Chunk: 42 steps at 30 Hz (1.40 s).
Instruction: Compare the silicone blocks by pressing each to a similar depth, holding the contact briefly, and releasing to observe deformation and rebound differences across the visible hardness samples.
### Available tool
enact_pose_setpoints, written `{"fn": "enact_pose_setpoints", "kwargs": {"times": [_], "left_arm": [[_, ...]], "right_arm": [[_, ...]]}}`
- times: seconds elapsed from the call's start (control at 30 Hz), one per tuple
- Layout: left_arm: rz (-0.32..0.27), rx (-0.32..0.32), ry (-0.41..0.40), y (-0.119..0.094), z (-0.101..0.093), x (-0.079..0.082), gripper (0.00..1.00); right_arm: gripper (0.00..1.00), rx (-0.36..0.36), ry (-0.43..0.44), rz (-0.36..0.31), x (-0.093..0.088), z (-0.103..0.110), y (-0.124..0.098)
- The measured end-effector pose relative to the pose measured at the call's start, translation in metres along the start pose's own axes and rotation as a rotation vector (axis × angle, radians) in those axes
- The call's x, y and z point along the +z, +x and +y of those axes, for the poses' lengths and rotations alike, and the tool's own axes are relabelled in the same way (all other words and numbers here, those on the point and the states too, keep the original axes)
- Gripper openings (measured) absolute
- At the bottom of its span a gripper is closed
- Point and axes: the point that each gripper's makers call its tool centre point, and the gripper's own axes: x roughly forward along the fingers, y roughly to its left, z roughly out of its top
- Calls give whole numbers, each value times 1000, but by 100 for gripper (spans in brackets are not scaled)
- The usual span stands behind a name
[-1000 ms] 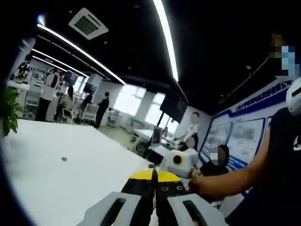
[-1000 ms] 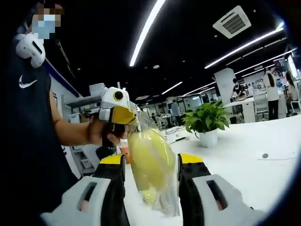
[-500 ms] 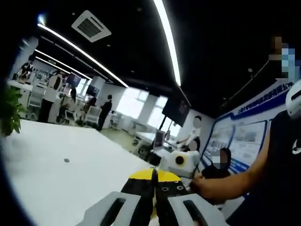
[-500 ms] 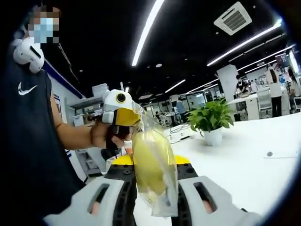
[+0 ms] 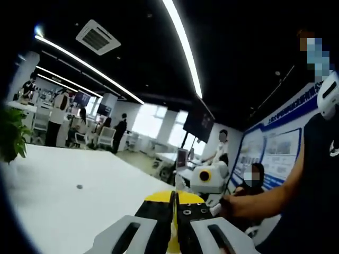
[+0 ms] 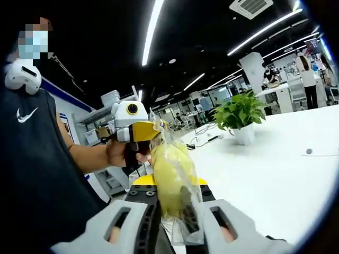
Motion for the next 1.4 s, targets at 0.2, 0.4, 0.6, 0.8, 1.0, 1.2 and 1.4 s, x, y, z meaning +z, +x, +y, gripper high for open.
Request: {"fn": "enact_pose_setpoints", "kwargs": {"times": [0.2, 0.4, 0.6, 0.8, 1.0, 1.2, 1.4], "left_arm": [[3, -25, 0, -3, -5, -3, 1], [-2, -39, 5, -8, -12, -10, 1], [20, -34, 3, -11, -14, -18, 0], [31, -33, 43, -16, -7, -18, 1], [64, -42, 38, -13, 1, -22, 0], [78, -41, 53, -13, 4, -30, 0], [84, -35, 31, -14, 3, -34, 0]], "right_arm": [[6, -5, 9, 19, -3, 6, -2], [6, 9, 0, 59, -11, 12, -3], [5, 15, 6, 102, -21, 14, -3], [4, 13, -9, 135, -22, 13, 3], [4, -19, 9, 141, -25, 6, 5], [5, -28, 28, 144, -34, 1, 5], [4, -18, 36, 149, -37, 4, 6]]}}
